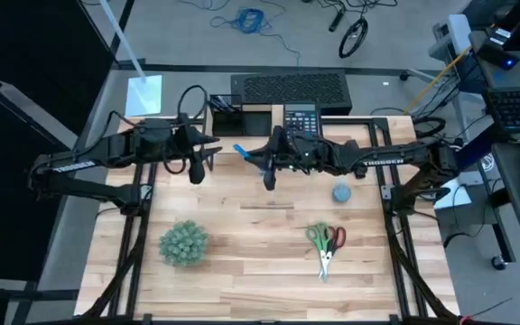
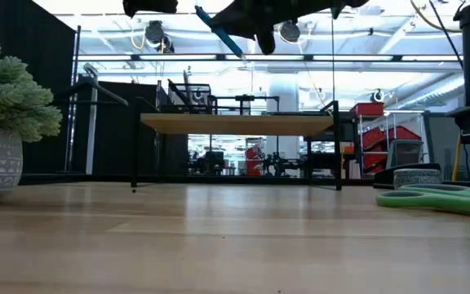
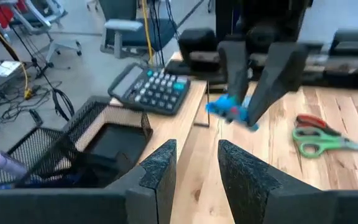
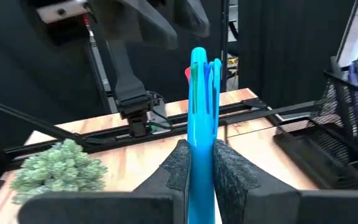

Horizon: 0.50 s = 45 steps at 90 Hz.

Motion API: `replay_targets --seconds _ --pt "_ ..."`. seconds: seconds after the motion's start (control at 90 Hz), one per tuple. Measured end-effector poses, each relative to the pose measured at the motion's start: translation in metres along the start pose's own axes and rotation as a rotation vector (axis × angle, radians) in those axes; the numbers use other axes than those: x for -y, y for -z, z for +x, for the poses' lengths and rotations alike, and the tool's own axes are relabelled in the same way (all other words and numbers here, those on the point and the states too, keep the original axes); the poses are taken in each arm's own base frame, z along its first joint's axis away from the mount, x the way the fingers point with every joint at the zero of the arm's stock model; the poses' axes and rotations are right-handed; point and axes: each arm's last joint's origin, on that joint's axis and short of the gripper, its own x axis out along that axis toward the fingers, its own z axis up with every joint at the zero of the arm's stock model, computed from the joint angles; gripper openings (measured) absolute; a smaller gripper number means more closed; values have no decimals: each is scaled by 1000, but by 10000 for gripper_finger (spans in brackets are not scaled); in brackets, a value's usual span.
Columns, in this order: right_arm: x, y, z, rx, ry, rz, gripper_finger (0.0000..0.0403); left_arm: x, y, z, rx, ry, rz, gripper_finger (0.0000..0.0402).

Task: Pick and place office supplies into organizer
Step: Put the blue pen into the desk organizer on the shelf

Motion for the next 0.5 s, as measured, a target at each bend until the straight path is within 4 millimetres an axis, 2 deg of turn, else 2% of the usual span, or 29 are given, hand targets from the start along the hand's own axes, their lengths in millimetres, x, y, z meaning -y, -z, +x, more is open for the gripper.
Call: replay_targets --seconds 0.3,0.5 --pt "11 -5 0 38 21 -8 27 0 -2 0 16 4 -8 107" --pt "9 -7 0 59 7 -27 27 4 -5 4 51 127 -28 118"
